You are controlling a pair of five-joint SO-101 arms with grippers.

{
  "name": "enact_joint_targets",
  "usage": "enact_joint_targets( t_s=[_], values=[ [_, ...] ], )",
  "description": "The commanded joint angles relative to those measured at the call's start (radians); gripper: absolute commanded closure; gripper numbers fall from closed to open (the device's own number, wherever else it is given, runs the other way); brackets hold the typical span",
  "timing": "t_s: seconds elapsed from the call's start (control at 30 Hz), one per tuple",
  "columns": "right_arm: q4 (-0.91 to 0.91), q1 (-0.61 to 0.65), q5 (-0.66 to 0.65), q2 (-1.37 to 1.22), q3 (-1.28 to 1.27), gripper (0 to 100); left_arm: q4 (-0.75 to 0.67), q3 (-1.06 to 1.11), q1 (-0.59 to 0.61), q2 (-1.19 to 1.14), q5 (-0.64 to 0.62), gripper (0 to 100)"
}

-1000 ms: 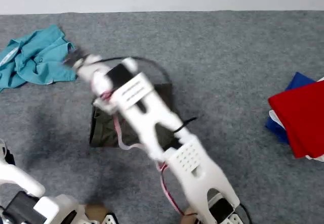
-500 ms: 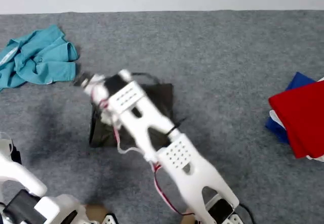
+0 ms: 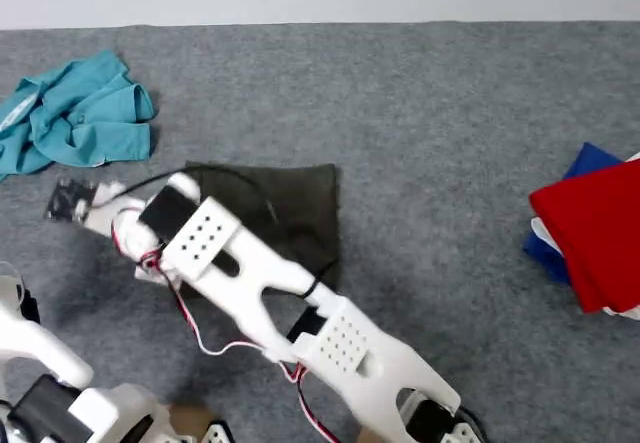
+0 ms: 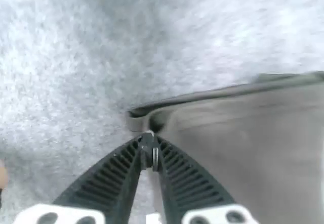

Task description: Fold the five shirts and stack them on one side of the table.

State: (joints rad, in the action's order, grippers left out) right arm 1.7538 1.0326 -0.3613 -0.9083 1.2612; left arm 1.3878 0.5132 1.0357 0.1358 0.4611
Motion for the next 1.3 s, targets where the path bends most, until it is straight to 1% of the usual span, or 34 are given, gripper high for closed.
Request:
enact_joint_targets(
  t_s=[0.0, 0.13, 0.27, 0.4, 0.5, 0.57, 0.63, 0.7, 0.8, 1.07, 1.13, 1.27],
  values=[
    [0.036, -0.093, -0.012, 0.101, 0.005, 98.9, -0.012, -0.008, 0.0, 0.038, 0.005, 100],
    [0.036, -0.176, -0.012, 0.045, 0.005, 98.9, -0.012, -0.008, -0.003, 0.038, 0.005, 100],
    [0.033, -0.177, -0.008, -0.065, 0.011, 98.9, -0.012, -0.008, -0.003, 0.038, 0.005, 100],
    [0.036, -0.104, -0.005, -0.147, 0.006, 98.9, -0.012, -0.008, 0.0, 0.038, 0.005, 100],
    [0.036, -0.025, 0.049, -0.183, 0.006, 98.9, -0.012, -0.008, 0.002, 0.038, 0.005, 100],
    [0.036, 0.021, 0.061, -0.2, 0.006, 98.9, -0.012, -0.008, 0.002, 0.038, 0.005, 100],
    [0.036, 0.045, 0.063, -0.206, 0.006, 98.9, -0.012, -0.008, 0.002, 0.038, 0.005, 100],
    [0.036, 0.044, 0.057, -0.197, 0.014, 98.9, -0.012, -0.008, 0.002, 0.038, 0.005, 100],
    [0.036, -0.007, 0.057, -0.139, 0.012, 98.9, -0.012, -0.008, 0.003, 0.038, 0.005, 100],
    [0.036, -0.214, 0.077, 0.07, 0.006, 98.0, -0.012, -0.008, -0.002, 0.038, 0.005, 100],
    [0.036, -0.271, 0.153, 0.102, 0.006, 95.2, -0.012, -0.008, -0.003, 0.038, 0.005, 100],
    [0.038, -0.357, 0.385, 0.116, 0.005, 84.7, -0.012, -0.008, -0.003, 0.038, 0.005, 100]
  ],
)
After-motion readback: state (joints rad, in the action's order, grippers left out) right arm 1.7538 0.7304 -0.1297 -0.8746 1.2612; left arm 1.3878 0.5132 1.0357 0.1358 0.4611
